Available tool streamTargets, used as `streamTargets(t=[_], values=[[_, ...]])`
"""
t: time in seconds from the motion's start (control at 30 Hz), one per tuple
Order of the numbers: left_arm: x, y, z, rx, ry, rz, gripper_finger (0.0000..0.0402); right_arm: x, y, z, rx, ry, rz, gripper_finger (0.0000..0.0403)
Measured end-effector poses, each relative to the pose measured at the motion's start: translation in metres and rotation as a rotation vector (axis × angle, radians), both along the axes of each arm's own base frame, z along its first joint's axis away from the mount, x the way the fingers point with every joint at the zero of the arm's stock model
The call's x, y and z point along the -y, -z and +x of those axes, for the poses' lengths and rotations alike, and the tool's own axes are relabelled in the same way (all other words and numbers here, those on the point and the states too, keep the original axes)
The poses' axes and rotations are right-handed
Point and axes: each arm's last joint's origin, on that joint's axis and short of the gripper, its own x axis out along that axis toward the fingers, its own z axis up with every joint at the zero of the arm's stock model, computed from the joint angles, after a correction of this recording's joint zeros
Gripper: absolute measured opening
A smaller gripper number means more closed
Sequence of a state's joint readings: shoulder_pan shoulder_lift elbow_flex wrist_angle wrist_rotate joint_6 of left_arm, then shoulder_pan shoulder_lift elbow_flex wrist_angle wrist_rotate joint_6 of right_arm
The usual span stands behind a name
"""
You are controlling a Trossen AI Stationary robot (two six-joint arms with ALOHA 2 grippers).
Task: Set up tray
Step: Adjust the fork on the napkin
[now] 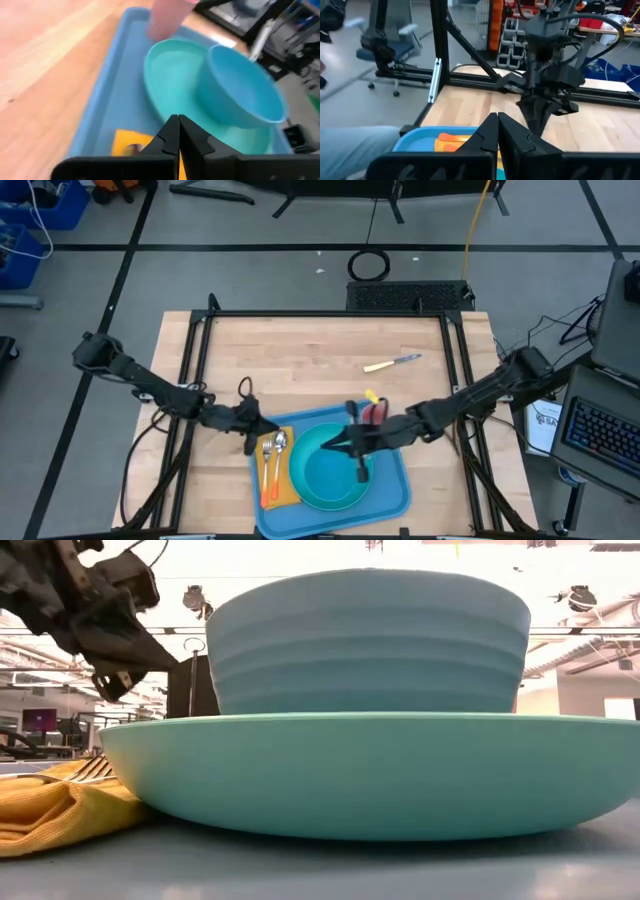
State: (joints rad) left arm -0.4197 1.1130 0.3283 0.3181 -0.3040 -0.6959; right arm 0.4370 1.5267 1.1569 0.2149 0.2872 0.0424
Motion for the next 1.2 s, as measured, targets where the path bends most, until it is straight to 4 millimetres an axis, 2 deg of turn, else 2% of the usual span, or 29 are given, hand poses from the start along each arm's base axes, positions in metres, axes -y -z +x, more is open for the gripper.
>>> streamTargets(t=[0.1,0.3,0.4,0.53,0.6,0.87,1.1,1.2], values=[[-0.01,-0.003,0.006,-0.078,-0.002,-0.039,0.0002,0.006,0.008,-0.017,0.032,-0.001,0.042,0.0],[-0.019,-0.018,0.012,-0.302,-0.027,-0.056,0.0001,0.016,0.03,-0.039,0.095,0.006,0.124,0.0],[-0.019,-0.032,0.014,-0.366,-0.02,-0.04,0.0001,0.018,0.037,-0.044,0.12,0.003,0.138,0.0],[-0.018,-0.052,0.017,-0.414,0.009,-0.049,0.0001,0.018,0.037,-0.045,0.125,0.007,0.178,0.0],[-0.017,-0.056,0.018,-0.44,0.017,-0.039,0.0001,0.017,0.037,-0.046,0.123,0.001,0.179,0.0],[-0.002,-0.029,0.03,-0.562,0.092,0.057,0.0,0.009,0.037,-0.049,0.124,-0.025,0.199,0.0],[0.014,-0.022,0.045,-0.466,0.163,0.11,0.0,0.001,0.037,-0.053,0.122,-0.055,0.201,0.0],[0.015,-0.017,0.045,-0.493,0.166,0.111,0.0,-0.002,0.036,-0.055,0.121,-0.066,0.202,0.0]])
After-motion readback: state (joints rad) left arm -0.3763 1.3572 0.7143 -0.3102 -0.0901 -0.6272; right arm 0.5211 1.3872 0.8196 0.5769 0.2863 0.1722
